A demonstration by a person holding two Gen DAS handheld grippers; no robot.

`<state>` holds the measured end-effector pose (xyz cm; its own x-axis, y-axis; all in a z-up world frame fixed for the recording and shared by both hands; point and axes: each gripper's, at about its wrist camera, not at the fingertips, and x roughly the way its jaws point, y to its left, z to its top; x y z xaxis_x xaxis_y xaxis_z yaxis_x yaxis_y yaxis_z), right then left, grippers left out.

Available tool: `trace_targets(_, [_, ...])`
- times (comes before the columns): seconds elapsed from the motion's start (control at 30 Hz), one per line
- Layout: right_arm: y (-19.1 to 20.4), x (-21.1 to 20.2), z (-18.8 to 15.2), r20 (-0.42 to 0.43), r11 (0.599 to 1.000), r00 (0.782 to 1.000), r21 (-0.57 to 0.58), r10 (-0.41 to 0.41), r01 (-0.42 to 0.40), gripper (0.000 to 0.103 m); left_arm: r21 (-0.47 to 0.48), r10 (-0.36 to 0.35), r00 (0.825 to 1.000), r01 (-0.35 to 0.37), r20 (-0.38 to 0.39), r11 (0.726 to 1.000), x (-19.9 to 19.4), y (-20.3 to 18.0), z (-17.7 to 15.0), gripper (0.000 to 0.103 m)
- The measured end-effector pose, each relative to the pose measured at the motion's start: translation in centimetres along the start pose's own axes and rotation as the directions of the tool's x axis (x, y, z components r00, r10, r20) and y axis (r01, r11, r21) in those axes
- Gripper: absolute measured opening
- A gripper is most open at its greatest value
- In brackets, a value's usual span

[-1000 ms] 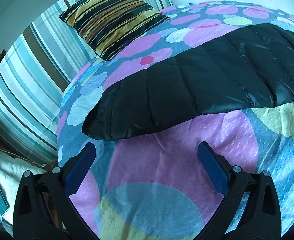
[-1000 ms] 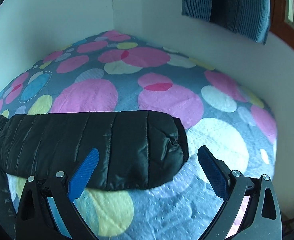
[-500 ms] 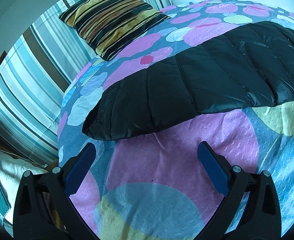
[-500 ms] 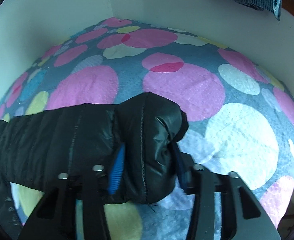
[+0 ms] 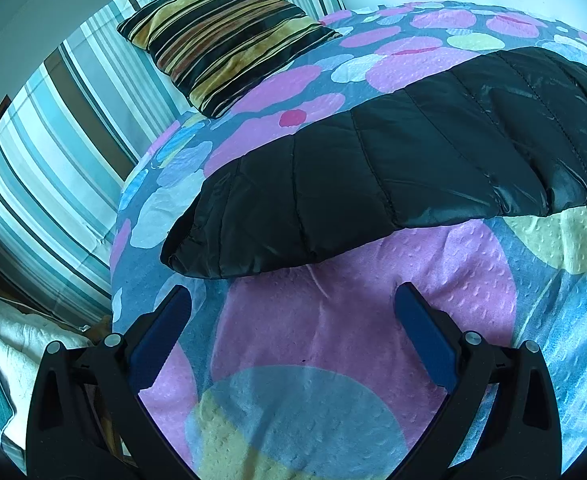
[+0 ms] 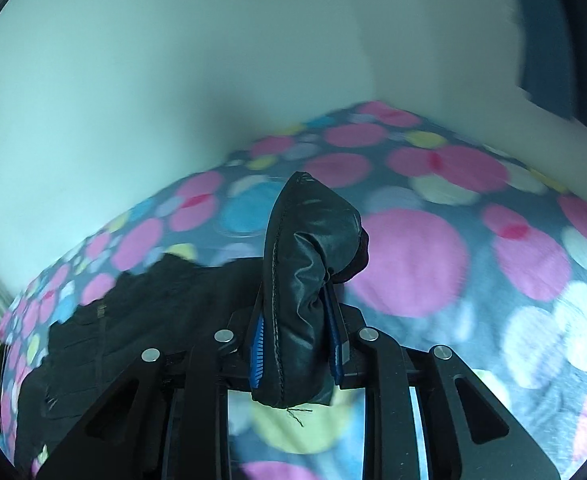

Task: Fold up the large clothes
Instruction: 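Carry the held sleeve across the jacket body with the right tool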

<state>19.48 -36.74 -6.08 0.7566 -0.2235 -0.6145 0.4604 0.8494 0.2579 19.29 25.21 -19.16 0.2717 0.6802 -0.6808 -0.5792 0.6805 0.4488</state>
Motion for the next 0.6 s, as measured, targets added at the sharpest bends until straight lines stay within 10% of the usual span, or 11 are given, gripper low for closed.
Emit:
trace_targets(0.3, [19.8, 4.4, -3.5, -0.105, 0.933, 0.975, -0.286, 0.197, -0.22, 0.025, -0.007, -0.011, 1.0, 0.011, -0.004, 1.0, 0.2, 0.1, -0.1, 0.101])
trace_targets(0.6, [29.9, 8.1, -10.1, -0.239, 0.84, 0.948, -0.451, 0.213, -0.302, 0.025, -0.026, -0.038, 0.999, 0.038, -0.011, 0.999, 0.5, 0.5, -0.1, 0.101])
